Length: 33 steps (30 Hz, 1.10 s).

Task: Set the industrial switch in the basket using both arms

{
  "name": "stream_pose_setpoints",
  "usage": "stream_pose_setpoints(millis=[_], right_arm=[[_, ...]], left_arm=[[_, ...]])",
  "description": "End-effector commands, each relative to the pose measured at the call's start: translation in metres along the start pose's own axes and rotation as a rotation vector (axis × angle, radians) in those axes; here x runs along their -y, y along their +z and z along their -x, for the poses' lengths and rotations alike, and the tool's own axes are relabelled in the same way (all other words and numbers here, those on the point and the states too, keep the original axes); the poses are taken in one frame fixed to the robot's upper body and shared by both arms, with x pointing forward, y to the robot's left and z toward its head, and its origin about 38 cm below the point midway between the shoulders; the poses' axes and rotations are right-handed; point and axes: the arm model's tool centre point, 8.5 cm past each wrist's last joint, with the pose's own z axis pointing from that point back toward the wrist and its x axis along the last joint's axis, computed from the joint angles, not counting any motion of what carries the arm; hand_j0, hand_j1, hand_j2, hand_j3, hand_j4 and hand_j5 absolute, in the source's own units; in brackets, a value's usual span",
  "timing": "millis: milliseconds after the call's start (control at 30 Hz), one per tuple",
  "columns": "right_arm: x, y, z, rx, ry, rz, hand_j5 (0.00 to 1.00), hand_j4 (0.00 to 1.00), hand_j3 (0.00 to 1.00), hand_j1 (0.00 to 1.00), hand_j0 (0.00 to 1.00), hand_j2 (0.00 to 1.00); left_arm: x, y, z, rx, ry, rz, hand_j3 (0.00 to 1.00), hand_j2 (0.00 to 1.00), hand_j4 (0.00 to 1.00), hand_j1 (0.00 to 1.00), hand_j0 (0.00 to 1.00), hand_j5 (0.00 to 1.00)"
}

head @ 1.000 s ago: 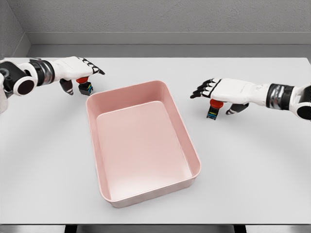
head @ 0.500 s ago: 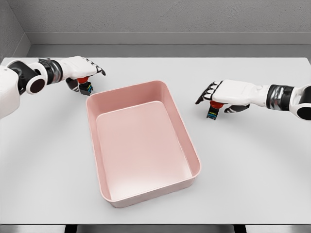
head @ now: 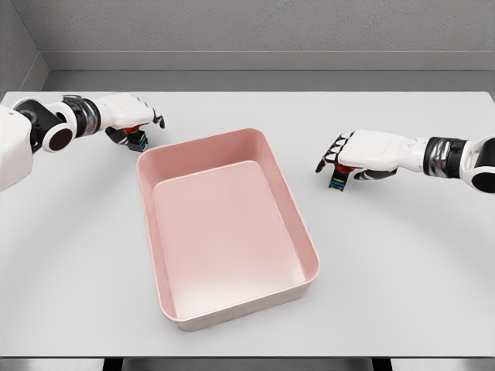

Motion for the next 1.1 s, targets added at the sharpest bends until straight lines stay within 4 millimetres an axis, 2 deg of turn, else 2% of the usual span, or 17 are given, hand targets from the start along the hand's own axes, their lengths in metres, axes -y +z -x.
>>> stream_pose_setpoints(millis=[0, 267, 500, 667, 700, 767, 833, 1067], right_arm=[[0.001, -0.001, -0.001, 0.004, -0.003, 0.004, 0.71, 0.71, 0.71, 0.71, 0.71, 0.71], [-0.003, -0.002, -0.002, 0.006, -0.006, -0.021, 0.56, 0.56, 0.56, 0.56, 0.56, 0.56], [-0.002, -0.001, -0.001, 0.003, -0.006, -0.021, 0.50, 0.50, 0.50, 0.50, 0.50, 0.50], [0.001, 0.004, 0.002, -0.008, -0.005, -0.013, 0.49, 0.49, 0.49, 0.49, 0.49, 0.49], [0.005, 0.006, 0.004, -0.014, -0.003, 0.001, 0.49, 0.49, 0.49, 0.49, 0.49, 0.49], [0.015, 0.007, 0.001, -0.007, 0.011, 0.028, 0.49, 0.49, 0.49, 0.49, 0.49, 0.49], [0.020, 0.008, 0.001, -0.009, 0.015, 0.042, 0.49, 0.49, 0.49, 0.49, 0.49, 0.49], [0.042, 0.021, -0.002, -0.010, 0.053, 0.099, 0.49, 0.49, 0.49, 0.49, 0.49, 0.49]], left_arm=[[0.000, 0.000, 0.000, 0.003, -0.002, -0.001, 0.73, 0.73, 0.73, 0.73, 0.73, 0.73], [0.004, 0.003, 0.005, -0.013, -0.003, 0.011, 0.70, 0.70, 0.70, 0.70, 0.70, 0.70], [0.006, 0.002, 0.004, -0.010, -0.007, 0.013, 0.64, 0.64, 0.64, 0.64, 0.64, 0.64], [0.006, 0.003, 0.005, -0.012, -0.007, 0.014, 0.64, 0.64, 0.64, 0.64, 0.64, 0.64], [0.006, 0.003, 0.004, -0.011, -0.008, 0.013, 0.63, 0.63, 0.63, 0.63, 0.63, 0.63], [0.006, 0.003, 0.004, -0.007, -0.008, 0.013, 0.55, 0.55, 0.55, 0.55, 0.55, 0.55], [0.006, 0.003, 0.005, -0.009, -0.007, 0.013, 0.53, 0.53, 0.53, 0.53, 0.53, 0.53], [0.001, 0.006, 0.005, 0.003, -0.017, 0.006, 0.52, 0.52, 0.52, 0.52, 0.52, 0.52]])
